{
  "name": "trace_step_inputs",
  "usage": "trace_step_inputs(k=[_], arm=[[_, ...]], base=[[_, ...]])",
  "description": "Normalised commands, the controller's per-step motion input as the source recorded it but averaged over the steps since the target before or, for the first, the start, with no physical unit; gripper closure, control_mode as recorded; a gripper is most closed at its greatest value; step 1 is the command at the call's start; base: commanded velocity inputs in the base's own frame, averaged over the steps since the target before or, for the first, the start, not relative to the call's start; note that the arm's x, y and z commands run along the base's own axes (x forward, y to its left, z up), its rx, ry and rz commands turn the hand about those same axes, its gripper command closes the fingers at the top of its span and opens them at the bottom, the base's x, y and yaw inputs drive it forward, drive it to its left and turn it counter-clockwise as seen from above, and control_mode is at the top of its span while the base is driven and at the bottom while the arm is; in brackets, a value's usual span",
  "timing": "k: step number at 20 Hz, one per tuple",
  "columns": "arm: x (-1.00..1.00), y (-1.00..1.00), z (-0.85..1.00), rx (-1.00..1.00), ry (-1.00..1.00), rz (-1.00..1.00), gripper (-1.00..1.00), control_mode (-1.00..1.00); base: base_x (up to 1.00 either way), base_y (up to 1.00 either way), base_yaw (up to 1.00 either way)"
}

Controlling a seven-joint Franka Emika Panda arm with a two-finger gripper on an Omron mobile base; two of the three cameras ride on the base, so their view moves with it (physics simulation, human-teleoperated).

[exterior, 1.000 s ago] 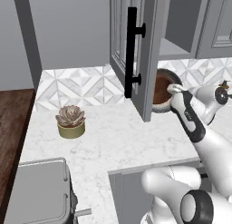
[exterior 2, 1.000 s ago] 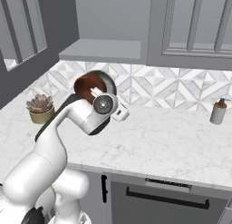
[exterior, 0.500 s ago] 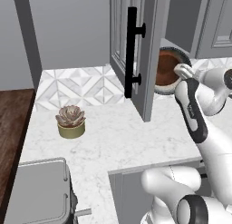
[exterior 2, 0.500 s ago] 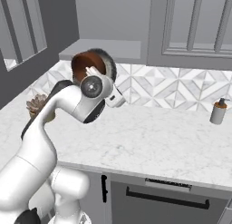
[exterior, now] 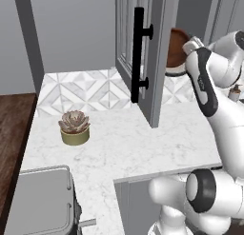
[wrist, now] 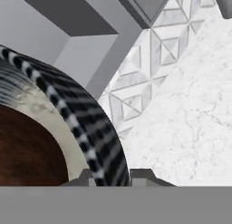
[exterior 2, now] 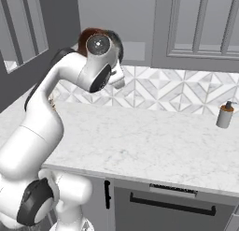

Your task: Pick up the bowls on the counter and stack them on top of one another in the open cabinet. Place the smaller bowl on top of the larger bowl.

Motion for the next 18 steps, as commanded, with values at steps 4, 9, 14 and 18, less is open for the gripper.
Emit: trace_step_inputs(k=[4, 9, 14, 18], arm=[[0.19, 0.0, 0.01, 0.26, 0.11, 0.0, 1.0, -1.0], [0.41, 0.0, -0.01, 0.09, -0.01, -0.01, 1.0, -1.0], [0.82, 0.12, 0.02, 0.1, 0.01, -0.06, 1.0, -1.0], [0.84, 0.22, 0.0, 0.12, 0.02, -0.07, 1.0, -1.0]], base=[[0.0, 0.0, 0.0], [0.0, 0.0, 0.0], [0.0, 0.0, 0.0], [0.0, 0.0, 0.0]])
